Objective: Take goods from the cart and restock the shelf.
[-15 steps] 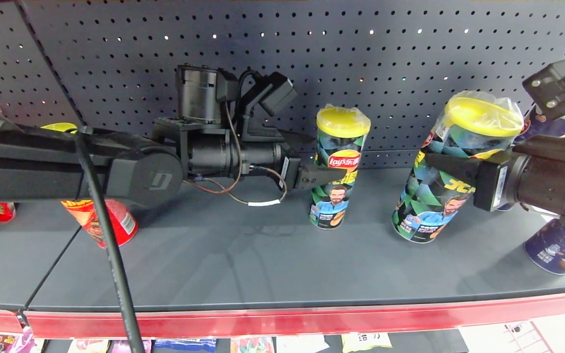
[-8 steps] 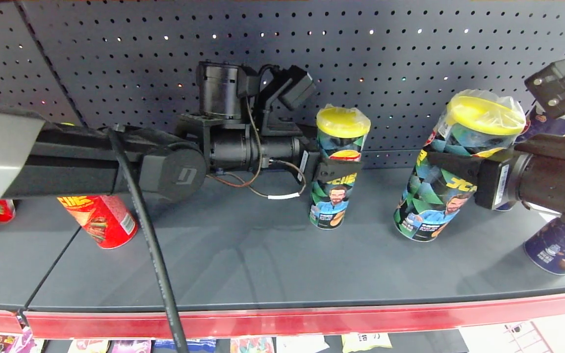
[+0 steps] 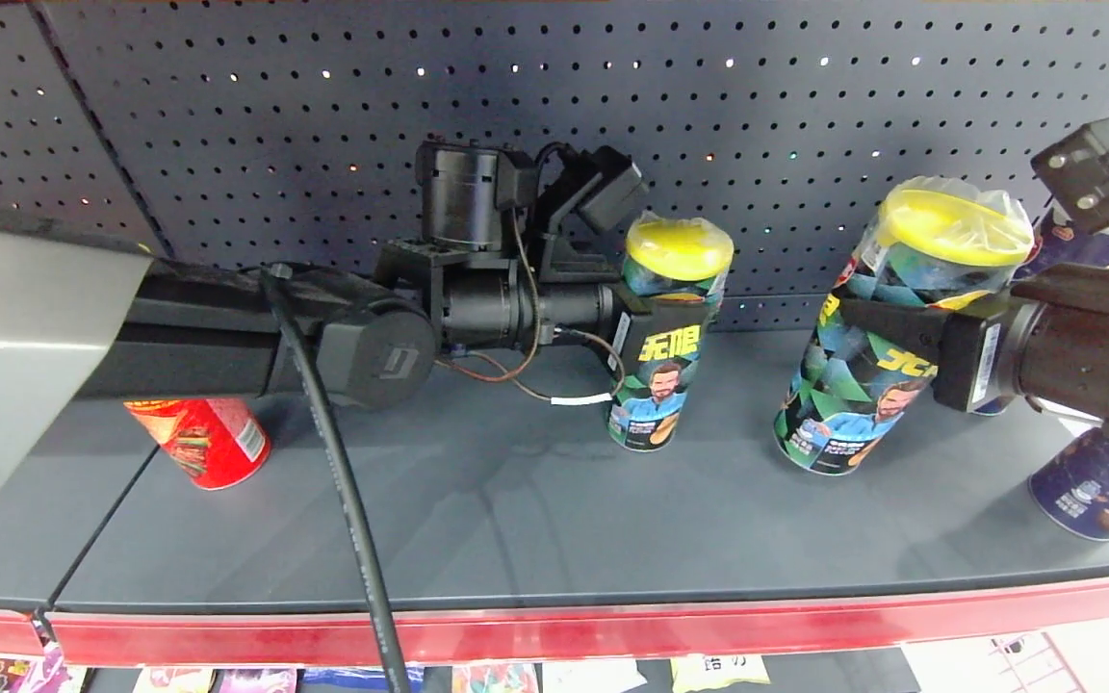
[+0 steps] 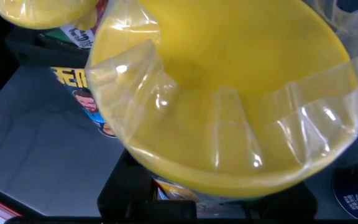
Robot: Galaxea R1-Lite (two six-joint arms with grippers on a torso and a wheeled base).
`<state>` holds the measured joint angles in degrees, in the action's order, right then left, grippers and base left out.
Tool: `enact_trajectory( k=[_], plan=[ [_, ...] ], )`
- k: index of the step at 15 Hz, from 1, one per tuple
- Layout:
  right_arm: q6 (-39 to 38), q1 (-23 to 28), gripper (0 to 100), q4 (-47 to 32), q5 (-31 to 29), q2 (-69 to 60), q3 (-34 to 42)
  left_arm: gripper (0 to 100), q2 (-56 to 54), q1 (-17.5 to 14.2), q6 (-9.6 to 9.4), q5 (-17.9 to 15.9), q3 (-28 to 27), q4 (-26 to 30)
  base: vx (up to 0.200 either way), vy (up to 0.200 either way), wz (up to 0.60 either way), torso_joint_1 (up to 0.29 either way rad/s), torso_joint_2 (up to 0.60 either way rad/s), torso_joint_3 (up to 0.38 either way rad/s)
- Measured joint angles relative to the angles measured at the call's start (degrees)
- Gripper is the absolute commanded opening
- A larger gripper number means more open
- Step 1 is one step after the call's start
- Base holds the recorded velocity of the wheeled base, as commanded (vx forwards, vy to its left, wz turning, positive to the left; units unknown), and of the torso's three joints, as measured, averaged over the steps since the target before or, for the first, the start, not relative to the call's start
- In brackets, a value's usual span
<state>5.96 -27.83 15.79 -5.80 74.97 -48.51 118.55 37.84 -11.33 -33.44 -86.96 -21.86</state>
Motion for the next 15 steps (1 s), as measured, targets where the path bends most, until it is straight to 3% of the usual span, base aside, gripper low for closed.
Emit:
enact_trajectory(
  k=[5,10,15],
  plan=[
    [0.0,-0.02,0,0.0,0.06,-0.02,-0.2,0,-2.13,0.83,-0.27,-0.04,2.69,0.24,0.0,0.0,0.0,0.0,0.0,0.0],
    [0.0,-0.11,0,0.06,0.09,0.07,-0.35,0,-9.74,2.97,0.6,0.32,13.36,0.32,0.0,0.0,0.0,0.0,0.0,0.0],
    [0.0,-0.11,0,0.02,0.11,-0.02,-0.05,0,-14.99,4.33,1.15,0.43,20.04,0.21,0.0,0.0,0.0,0.0,0.0,0.0]
  ],
)
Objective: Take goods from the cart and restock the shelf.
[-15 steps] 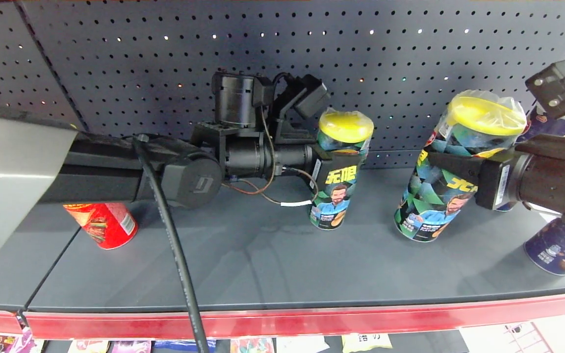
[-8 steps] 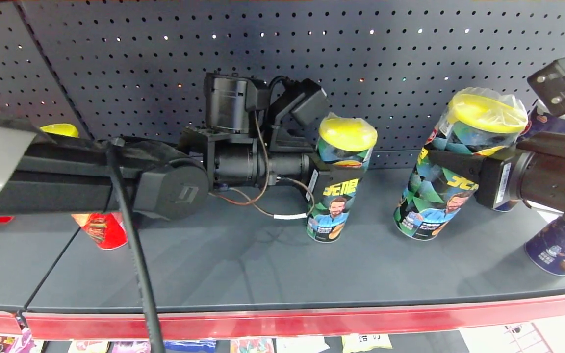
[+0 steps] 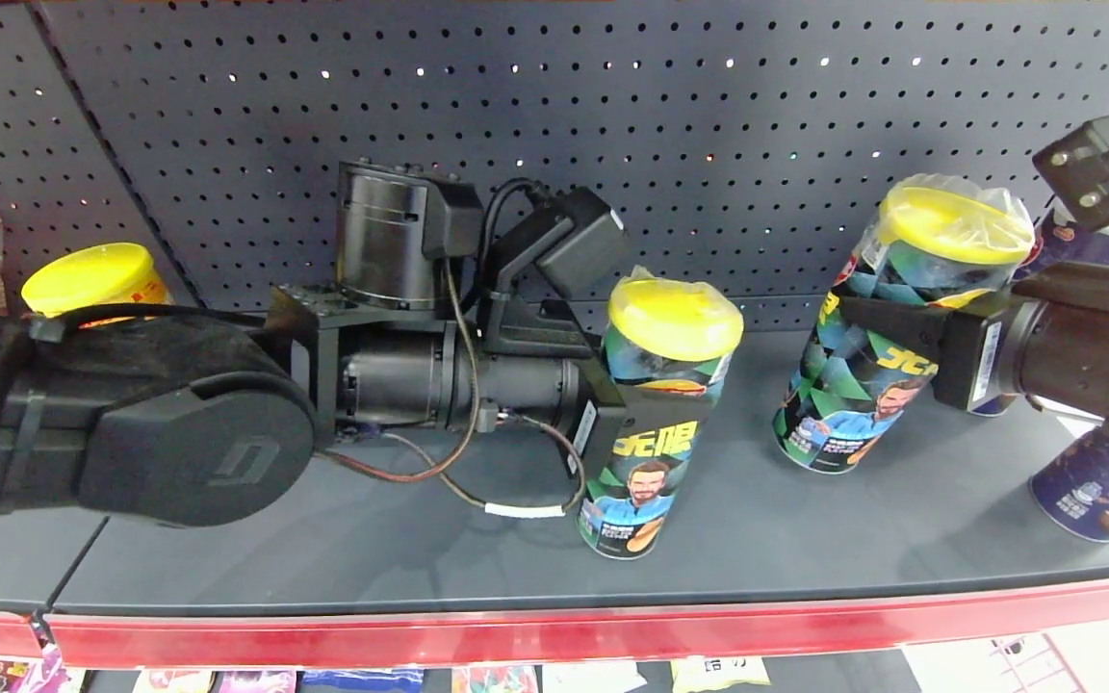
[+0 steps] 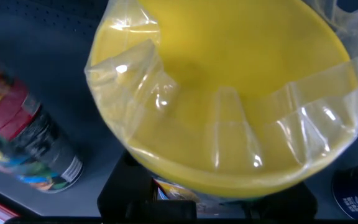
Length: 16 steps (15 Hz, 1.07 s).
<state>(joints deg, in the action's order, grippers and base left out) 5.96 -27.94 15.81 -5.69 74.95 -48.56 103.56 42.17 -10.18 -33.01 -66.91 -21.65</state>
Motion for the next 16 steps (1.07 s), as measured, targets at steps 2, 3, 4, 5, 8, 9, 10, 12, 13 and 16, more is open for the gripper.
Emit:
enact_trajectory(
  k=[2,3,4,5,8,9,10,12,13,16],
  plan=[
    [0.02,0.0,0,0.04,0.0,-0.06,0.1,0,-1.38,0.85,1.27,-0.02,1.67,0.01,0.0,0.0,0.0,0.0,0.0,0.0],
    [0.0,0.02,0,0.04,-0.02,-0.11,0.11,0,-2.23,1.27,2.49,0.04,2.74,-0.13,0.0,0.0,0.0,0.0,0.0,0.0],
    [0.0,0.05,0,0.0,-0.02,-0.12,0.13,0,-2.86,1.77,3.01,0.01,3.72,-0.1,0.0,0.0,0.0,0.0,0.0,0.0],
    [0.0,0.0,0,0.02,0.0,-0.15,0.13,0,-3.4,1.99,3.16,0.04,4.71,-1.39,0.0,0.0,0.0,0.0,0.0,0.0],
    [0.0,0.02,0,0.0,-0.02,-0.15,0.02,0,-4.19,2.18,3.34,0.11,7.66,-4.92,0.0,0.0,0.0,0.0,0.0,0.0],
    [0.0,0.0,0,0.04,0.0,-0.15,-0.06,0,-4.34,2.18,3.36,0.15,8.09,-5.08,0.0,0.0,0.0,0.0,0.0,0.0],
    [0.0,-0.02,0,0.02,-0.02,-0.15,-0.06,0,-4.41,2.18,3.36,0.17,8.31,-5.12,0.0,0.0,0.0,0.0,0.0,0.0],
    [0.0,-0.04,0,0.0,0.0,-0.12,-0.06,0,-4.39,2.07,3.36,0.45,8.35,-5.17,0.0,0.0,0.0,0.0,0.0,0.0],
    [0.0,-0.04,0,0.0,0.0,-0.12,-0.06,0,-4.34,1.99,3.38,0.85,8.35,-5.17,0.0,0.0,0.0,0.0,0.0,0.0],
    [0.0,-0.09,0,-0.02,0.0,-0.11,0.05,0,-4.14,1.29,3.64,1.24,8.09,-5.06,0.0,0.0,0.0,0.0,0.0,0.0]
  ],
)
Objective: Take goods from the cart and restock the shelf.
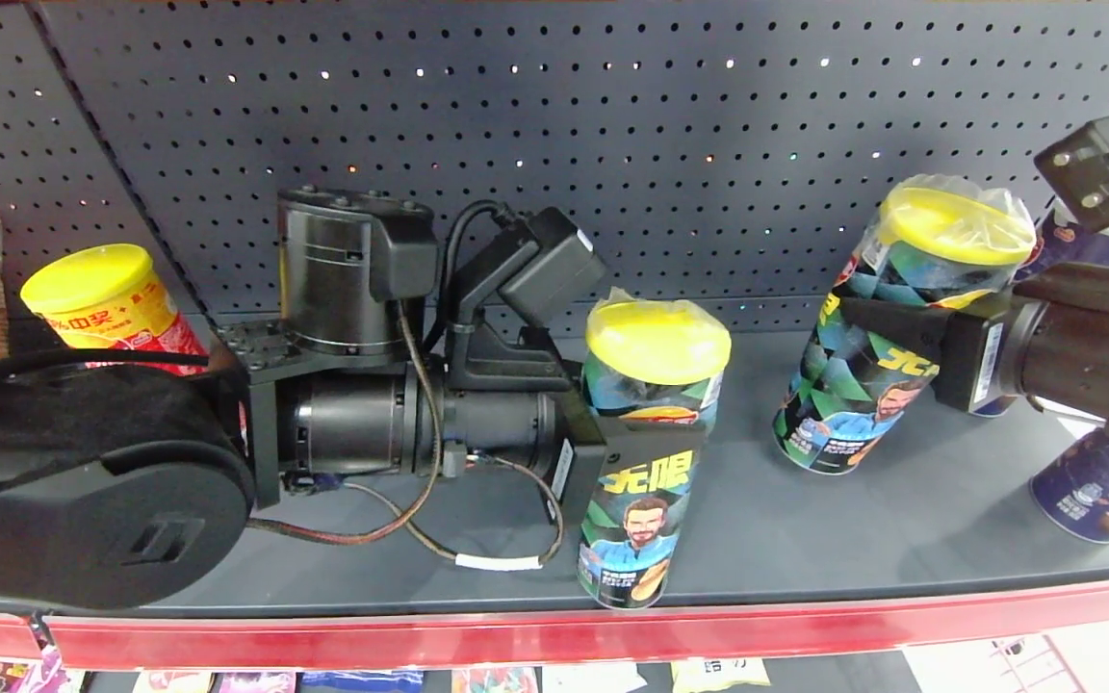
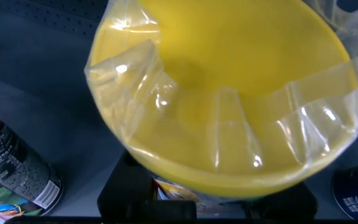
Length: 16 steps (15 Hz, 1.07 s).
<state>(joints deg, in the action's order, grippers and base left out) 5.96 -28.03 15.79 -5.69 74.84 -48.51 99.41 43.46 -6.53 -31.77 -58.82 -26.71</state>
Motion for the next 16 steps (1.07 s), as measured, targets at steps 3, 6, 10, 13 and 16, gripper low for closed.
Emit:
enact_trajectory(
  k=[3,6,10,13,16],
  plan=[
    [0.02,0.02,0,0.02,-0.02,0.13,-0.13,0,0.0,-0.11,-0.35,-0.02,0.11,-0.06,0.0,0.0,0.0,0.0,0.0,0.0],
    [0.06,0.02,0,0.02,-0.02,0.18,-0.24,0,0.0,-0.22,1.56,0.18,-0.33,0.09,0.0,0.0,0.0,0.0,0.0,0.0],
    [0.06,0.0,0,0.02,-0.02,0.24,-0.24,0,-0.02,-0.66,1.91,0.16,-0.66,0.02,0.0,0.0,0.0,0.0,0.0,0.0],
    [0.13,-0.05,0,0.02,0.0,0.32,-0.24,0,-0.16,-0.66,1.56,0.13,-0.27,-0.02,0.0,0.0,0.0,0.0,0.0,0.0],
    [0.16,-0.06,0,0.0,-0.02,0.32,-0.35,0,-0.29,-0.3,1.37,0.21,0.04,-0.05,0.0,0.0,0.0,0.0,0.0,0.0]
  ],
)
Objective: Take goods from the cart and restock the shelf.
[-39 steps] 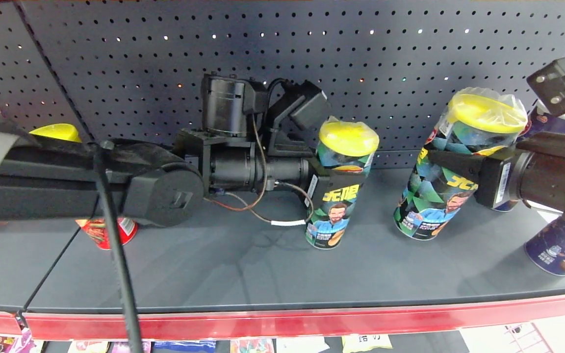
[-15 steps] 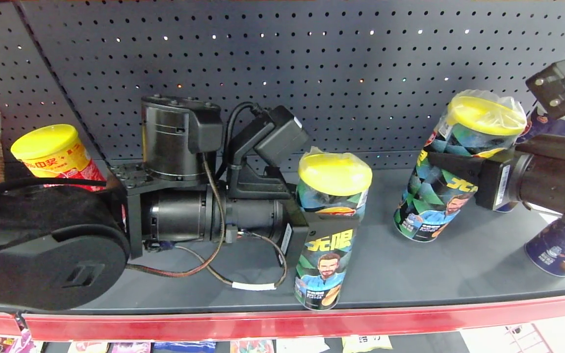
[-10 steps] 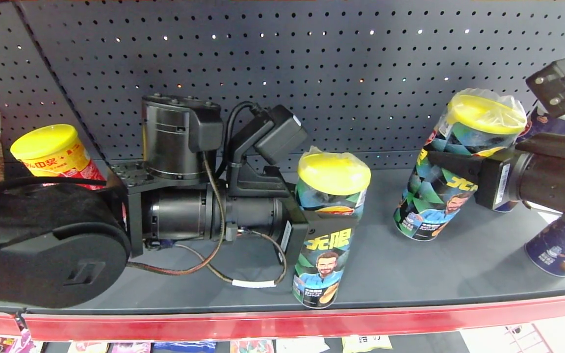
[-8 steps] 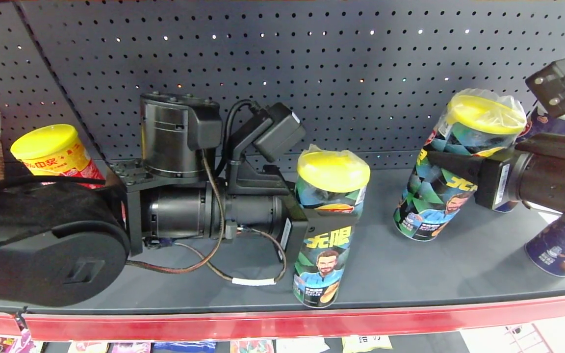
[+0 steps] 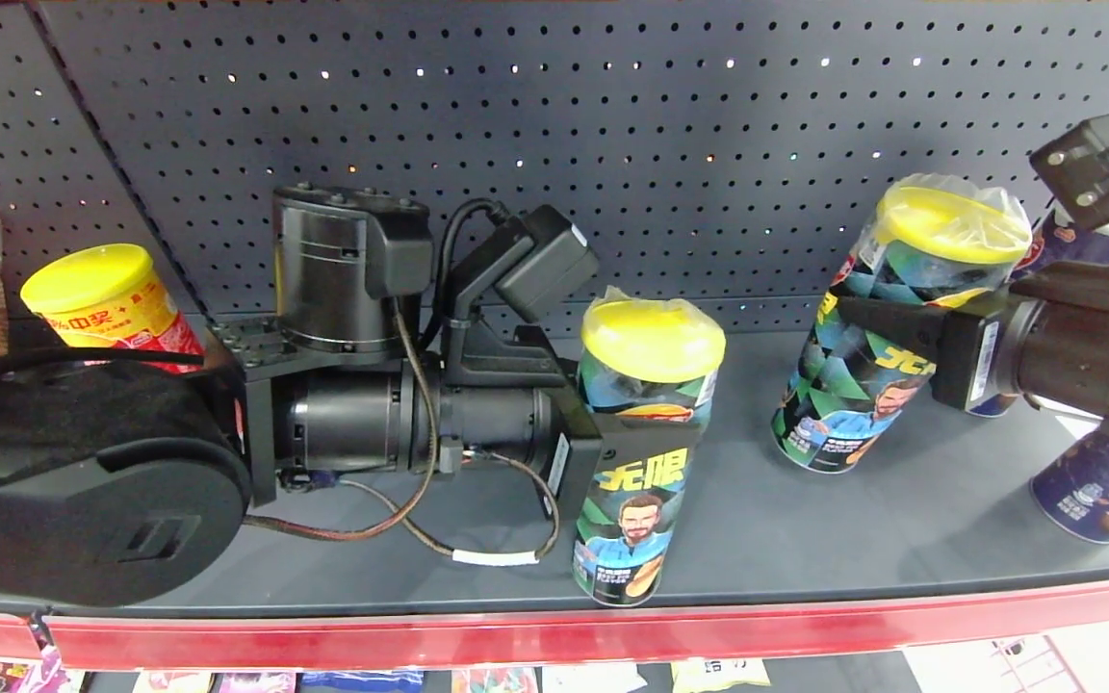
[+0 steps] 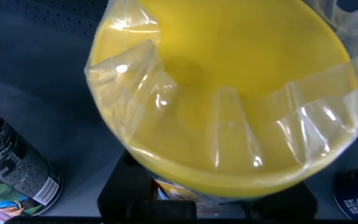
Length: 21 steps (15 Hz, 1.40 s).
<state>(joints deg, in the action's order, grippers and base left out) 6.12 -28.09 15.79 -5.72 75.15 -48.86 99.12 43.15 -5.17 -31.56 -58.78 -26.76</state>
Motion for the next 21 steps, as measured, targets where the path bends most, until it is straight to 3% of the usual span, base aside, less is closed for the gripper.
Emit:
enact_trajectory(
  k=[18,19,21],
  plan=[
    [0.06,-0.2,0,0.0,0.02,0.43,-0.01,0,-2.46,1.16,-0.05,0.56,4.46,-0.15,0.0,0.0,0.0,0.0,0.0,0.0],
    [0.09,-0.18,0,0.0,0.0,0.43,-0.01,100,-2.49,1.13,-0.07,0.52,4.57,-0.12,0.0,0.0,0.0,0.0,0.0,0.0],
    [0.11,-0.24,0,0.0,0.0,0.45,-0.01,100,-2.49,1.17,0.05,0.52,4.79,0.32,0.0,0.0,0.0,0.0,0.0,0.0]
  ],
)
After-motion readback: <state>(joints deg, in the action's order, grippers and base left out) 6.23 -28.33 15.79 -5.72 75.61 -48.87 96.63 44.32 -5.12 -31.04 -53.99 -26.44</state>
